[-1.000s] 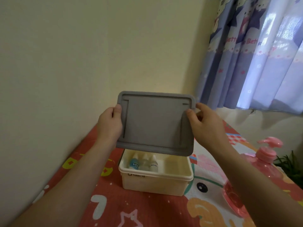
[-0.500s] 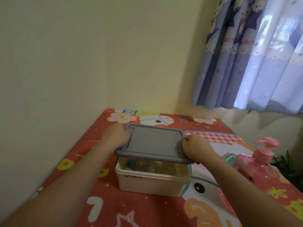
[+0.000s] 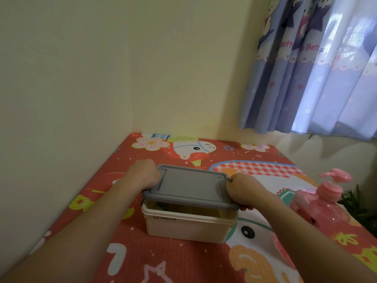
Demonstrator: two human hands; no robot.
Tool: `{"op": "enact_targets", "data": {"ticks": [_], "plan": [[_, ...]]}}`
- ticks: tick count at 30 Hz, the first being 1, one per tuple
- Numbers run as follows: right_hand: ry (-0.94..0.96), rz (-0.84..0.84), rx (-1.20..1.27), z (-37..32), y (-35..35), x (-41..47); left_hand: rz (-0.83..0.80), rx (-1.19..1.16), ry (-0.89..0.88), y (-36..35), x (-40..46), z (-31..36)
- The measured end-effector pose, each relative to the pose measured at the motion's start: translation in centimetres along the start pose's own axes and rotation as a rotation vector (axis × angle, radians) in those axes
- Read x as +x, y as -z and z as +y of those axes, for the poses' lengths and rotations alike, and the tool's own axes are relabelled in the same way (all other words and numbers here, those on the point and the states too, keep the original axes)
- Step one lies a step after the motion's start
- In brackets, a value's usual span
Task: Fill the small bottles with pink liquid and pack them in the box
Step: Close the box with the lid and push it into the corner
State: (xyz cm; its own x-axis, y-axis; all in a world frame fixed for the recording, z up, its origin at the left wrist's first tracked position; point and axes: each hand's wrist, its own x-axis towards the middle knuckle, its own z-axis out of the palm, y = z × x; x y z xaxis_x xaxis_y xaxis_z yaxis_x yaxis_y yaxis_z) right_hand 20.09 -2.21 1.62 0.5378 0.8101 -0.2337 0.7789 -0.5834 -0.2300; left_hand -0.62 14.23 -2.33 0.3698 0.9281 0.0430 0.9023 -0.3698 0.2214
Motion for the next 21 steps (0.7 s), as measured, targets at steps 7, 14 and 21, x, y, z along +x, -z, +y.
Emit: {"op": "enact_targets", "data": {"ticks": [7,14,21], "plan": [[0.024,-0.045,-0.039,0.6,-0.2,-0.6,-0.061,0.055,-0.015,-0.3,0.2,-0.6],[0.019,-0.094,-0.059,0.7,0.2,0.9,-0.084,0.041,-0.028,-0.4,1.2,-0.6],[-0.041,-0.048,0.050,0.5,1.1,4.6,-0.104,-0.076,0.071,-1.0,3.2,-0.3]]}}
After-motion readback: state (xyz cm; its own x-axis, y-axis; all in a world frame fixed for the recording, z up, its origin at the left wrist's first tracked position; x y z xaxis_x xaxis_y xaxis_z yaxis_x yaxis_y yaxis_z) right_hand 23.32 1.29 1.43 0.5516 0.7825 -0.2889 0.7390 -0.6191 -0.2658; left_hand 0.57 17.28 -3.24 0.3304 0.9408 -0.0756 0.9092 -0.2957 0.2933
